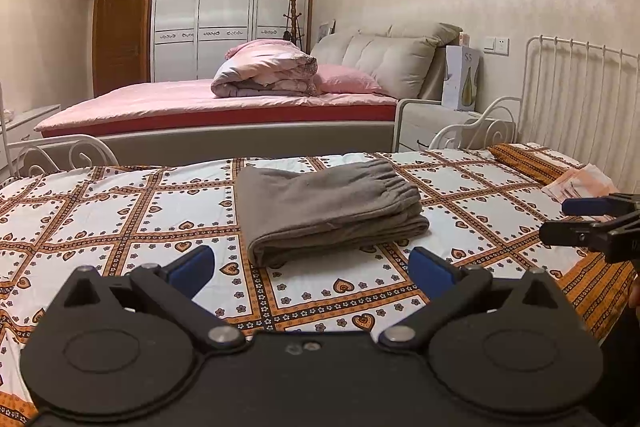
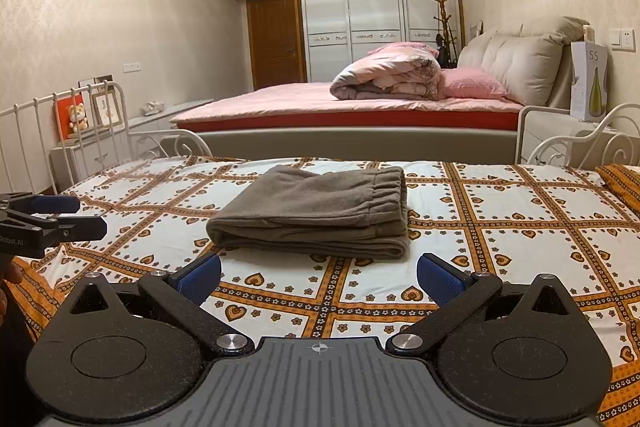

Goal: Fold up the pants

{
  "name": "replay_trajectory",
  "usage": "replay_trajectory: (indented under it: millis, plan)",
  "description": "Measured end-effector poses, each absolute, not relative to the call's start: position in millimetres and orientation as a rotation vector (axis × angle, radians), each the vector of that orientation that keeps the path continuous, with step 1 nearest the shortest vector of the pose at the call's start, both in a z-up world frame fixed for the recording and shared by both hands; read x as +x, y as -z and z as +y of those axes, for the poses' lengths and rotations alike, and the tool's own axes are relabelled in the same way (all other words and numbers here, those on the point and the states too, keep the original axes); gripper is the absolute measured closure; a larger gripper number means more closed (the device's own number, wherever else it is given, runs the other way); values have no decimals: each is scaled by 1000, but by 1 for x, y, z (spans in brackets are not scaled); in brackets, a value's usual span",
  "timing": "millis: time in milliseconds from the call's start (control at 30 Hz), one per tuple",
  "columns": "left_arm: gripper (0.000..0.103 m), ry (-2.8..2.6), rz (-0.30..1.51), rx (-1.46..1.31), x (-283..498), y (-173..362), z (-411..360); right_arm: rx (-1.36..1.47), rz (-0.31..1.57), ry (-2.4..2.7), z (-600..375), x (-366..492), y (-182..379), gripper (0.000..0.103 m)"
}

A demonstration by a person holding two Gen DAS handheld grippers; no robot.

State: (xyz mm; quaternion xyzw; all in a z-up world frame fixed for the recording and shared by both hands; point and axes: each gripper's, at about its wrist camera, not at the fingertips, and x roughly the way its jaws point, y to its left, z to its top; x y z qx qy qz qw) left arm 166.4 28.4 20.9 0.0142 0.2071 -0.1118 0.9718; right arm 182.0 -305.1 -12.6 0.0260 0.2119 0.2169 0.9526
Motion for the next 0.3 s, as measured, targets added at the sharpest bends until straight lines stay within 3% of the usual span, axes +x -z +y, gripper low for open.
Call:
replay_trajectory:
  millis: [300]
  plan:
    - [6, 240, 424, 33, 166, -20, 28, 44, 432, -447, -304, 181, 13, 0]
